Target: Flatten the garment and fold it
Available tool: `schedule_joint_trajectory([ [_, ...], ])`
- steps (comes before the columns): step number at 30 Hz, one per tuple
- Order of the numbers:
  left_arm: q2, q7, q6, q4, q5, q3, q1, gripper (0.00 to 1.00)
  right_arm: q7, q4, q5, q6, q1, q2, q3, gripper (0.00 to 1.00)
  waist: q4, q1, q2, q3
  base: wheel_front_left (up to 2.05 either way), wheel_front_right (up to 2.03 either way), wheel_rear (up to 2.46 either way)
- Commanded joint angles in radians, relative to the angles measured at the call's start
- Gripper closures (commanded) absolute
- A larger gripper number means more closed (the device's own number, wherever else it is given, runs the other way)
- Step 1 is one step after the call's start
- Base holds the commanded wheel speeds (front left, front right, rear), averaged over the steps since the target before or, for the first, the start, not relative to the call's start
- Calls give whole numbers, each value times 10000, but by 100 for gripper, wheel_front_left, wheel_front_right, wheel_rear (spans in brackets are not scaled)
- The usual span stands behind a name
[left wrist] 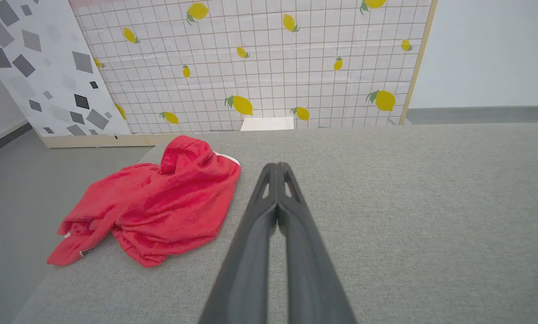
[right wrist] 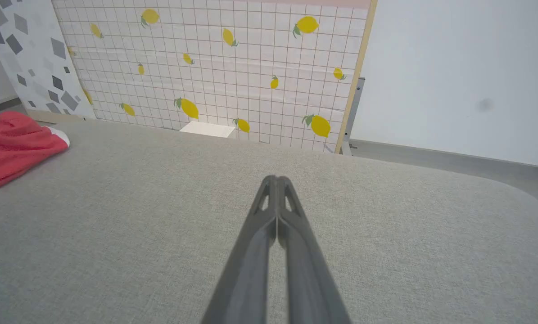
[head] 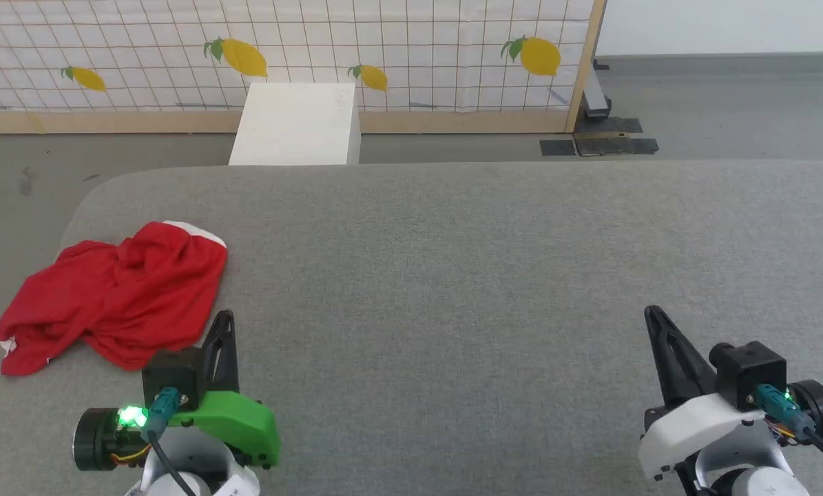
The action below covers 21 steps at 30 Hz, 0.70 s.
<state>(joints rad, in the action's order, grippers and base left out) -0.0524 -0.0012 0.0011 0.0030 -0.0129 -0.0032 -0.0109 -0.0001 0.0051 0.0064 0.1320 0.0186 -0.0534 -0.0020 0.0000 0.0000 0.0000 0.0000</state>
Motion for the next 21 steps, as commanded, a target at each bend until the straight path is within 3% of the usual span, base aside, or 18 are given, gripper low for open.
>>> schedule_joint_trajectory([
  [1,22,12,-11,-30,129,32,109,100,1,-51,-64,-13,-186,32,20,100,0,0,0,0,0,0,0],
  [21,22,12,-11,-30,129,32,109,100,1,-51,-64,-13,-186,32,20,100,0,0,0,0,0,0,0],
])
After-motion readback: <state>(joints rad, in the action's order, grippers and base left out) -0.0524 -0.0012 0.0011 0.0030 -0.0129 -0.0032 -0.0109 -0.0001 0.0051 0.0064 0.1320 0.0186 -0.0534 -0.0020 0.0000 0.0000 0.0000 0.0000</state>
